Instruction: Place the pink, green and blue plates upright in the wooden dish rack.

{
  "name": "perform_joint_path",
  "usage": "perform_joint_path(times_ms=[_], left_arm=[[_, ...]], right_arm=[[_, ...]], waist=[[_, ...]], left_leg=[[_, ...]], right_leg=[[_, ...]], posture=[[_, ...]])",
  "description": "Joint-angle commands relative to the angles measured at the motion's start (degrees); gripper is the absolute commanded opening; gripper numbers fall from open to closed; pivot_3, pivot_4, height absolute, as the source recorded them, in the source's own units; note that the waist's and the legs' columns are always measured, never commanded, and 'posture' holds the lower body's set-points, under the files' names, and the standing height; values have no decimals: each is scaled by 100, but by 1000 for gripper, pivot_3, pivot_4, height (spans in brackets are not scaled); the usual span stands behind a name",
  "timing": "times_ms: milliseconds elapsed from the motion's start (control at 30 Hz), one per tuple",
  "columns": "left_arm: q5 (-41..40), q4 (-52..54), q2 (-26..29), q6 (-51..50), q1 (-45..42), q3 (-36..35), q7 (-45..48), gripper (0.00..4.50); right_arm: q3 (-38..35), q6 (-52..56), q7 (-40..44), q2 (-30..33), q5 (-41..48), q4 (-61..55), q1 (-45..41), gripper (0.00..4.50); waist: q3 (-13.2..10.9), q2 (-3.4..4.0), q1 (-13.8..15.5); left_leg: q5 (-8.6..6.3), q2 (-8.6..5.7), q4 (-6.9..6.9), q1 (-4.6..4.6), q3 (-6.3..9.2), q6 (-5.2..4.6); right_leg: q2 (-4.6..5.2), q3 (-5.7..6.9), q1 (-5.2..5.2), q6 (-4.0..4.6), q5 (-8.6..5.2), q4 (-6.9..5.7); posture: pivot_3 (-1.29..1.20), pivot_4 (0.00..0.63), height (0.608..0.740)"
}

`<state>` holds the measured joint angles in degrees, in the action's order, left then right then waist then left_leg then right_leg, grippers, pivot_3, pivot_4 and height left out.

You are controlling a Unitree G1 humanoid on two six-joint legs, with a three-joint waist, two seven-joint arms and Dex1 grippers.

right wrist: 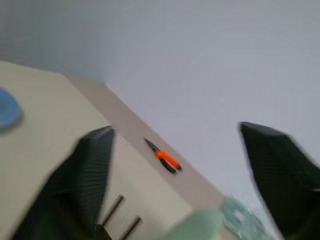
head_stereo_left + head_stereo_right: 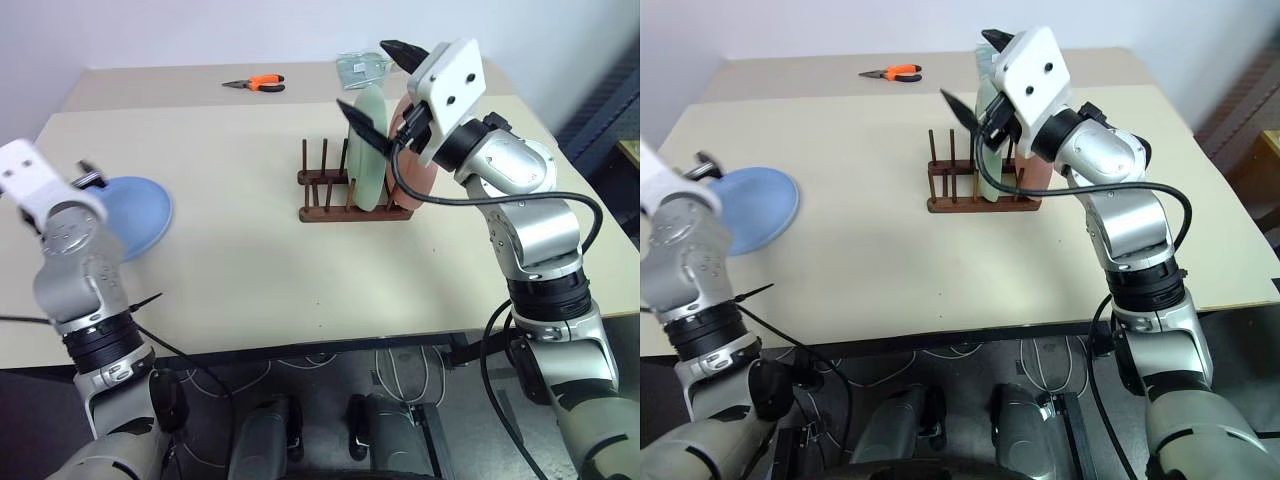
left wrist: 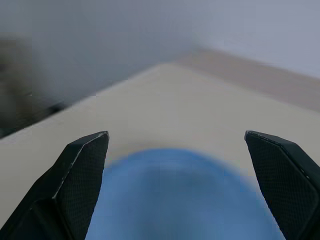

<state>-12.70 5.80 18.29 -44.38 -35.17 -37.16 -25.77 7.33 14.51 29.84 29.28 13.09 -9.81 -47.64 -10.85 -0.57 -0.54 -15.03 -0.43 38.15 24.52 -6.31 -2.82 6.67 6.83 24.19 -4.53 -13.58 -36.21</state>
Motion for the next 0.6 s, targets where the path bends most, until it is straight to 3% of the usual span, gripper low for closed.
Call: perform_joint_path(times_ms=[33,233,267,333,500,567,600], left_arm=[[-332,131,-180,-799,-305,-596,-385,4500],[-1058,-18,-681,-2009,-631,-1623,-551,4500],[-1151,-74,-732,-2065,-646,-1744,-538,4243],[-1222,-123,-812,-2068,-681,-1986,-660,3654],[-1342,-97,-900,-1928,-718,-2145,-775,1125],[-1315,-81,-789,-1875,-661,-1782,-516,127],[-1293,-15,-684,-1734,-625,-1435,-241,50]], right_arm=[[96,87,574,-77,388,-626,188,4478],[267,301,824,-202,441,-1112,618,4478],[281,323,824,-223,420,-1149,650,4498],[295,340,824,-245,344,-1177,698,4500],[300,254,820,-220,87,-1121,780,4500],[283,311,840,-230,52,-1064,765,4500],[289,353,870,-223,40,-1026,745,4500]], waist=[[0,-12,68],[6,-28,128],[6,-28,121],[6,-29,110],[6,-28,111],[7,-31,125],[8,-32,128]], left_leg=[[0,0,6,0,8,0],[-1,-3,15,-4,21,2],[-1,-4,15,-4,21,2],[-1,-4,14,-6,21,3],[1,-3,12,-14,19,7],[1,-4,12,-13,18,8],[1,-4,12,-13,19,8]], right_leg=[[1,7,-9,0,0,6],[3,13,-23,-2,1,8],[2,13,-22,-2,1,8],[0,13,-22,-2,1,7],[-1,11,-25,-1,0,6],[-1,11,-26,-1,0,6],[-1,11,-27,-1,0,7]], posture=[[0,150,740],[0,150,740],[0,150,740],[0,150,740],[0,150,740],[0,150,740],[0,150,740]])
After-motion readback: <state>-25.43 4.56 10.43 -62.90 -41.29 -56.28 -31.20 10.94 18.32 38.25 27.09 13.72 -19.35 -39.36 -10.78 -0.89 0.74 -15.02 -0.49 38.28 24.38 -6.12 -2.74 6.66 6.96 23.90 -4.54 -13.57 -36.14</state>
